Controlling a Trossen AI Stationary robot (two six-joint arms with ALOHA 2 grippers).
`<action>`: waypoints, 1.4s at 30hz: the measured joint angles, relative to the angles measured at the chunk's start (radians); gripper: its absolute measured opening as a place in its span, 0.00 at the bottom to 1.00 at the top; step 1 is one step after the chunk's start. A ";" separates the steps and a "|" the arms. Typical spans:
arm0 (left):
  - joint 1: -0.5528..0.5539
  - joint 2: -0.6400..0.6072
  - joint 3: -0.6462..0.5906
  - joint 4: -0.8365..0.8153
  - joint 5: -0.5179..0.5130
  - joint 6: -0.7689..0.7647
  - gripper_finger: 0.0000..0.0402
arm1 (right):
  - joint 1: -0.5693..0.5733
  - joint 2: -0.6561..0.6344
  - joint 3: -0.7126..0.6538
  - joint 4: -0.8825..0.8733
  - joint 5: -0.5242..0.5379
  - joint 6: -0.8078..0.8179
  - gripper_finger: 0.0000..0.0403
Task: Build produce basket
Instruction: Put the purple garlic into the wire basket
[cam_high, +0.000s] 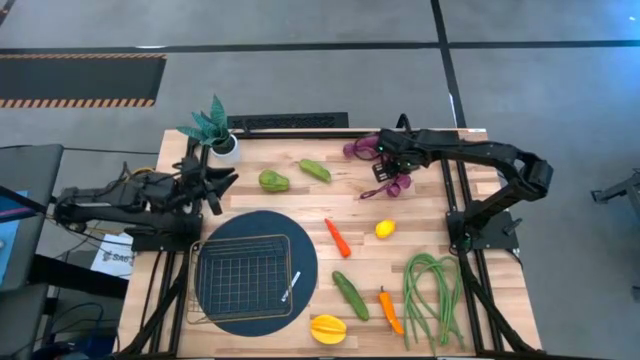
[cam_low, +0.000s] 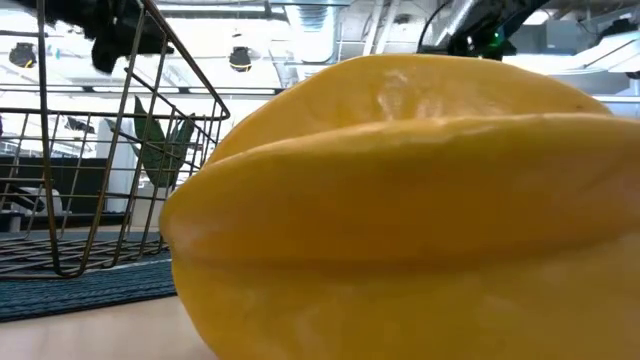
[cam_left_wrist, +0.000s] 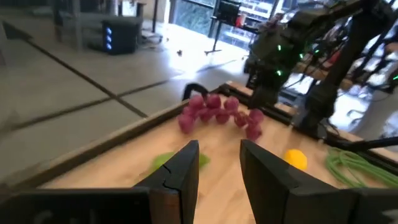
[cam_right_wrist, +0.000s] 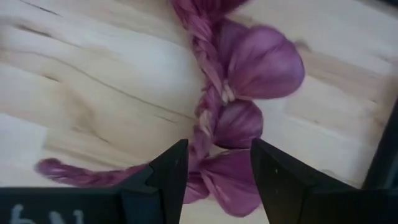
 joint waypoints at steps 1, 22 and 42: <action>0.000 0.021 0.025 0.002 -0.002 0.017 0.26 | -0.001 0.000 -0.020 0.028 0.000 0.003 0.48; 0.000 0.101 0.163 -0.078 -0.046 0.028 0.26 | -0.072 -0.003 -0.242 0.453 -0.016 0.017 0.47; 0.000 0.101 0.163 -0.088 -0.046 0.011 0.26 | -0.068 0.018 -0.154 0.498 -0.187 -0.037 0.47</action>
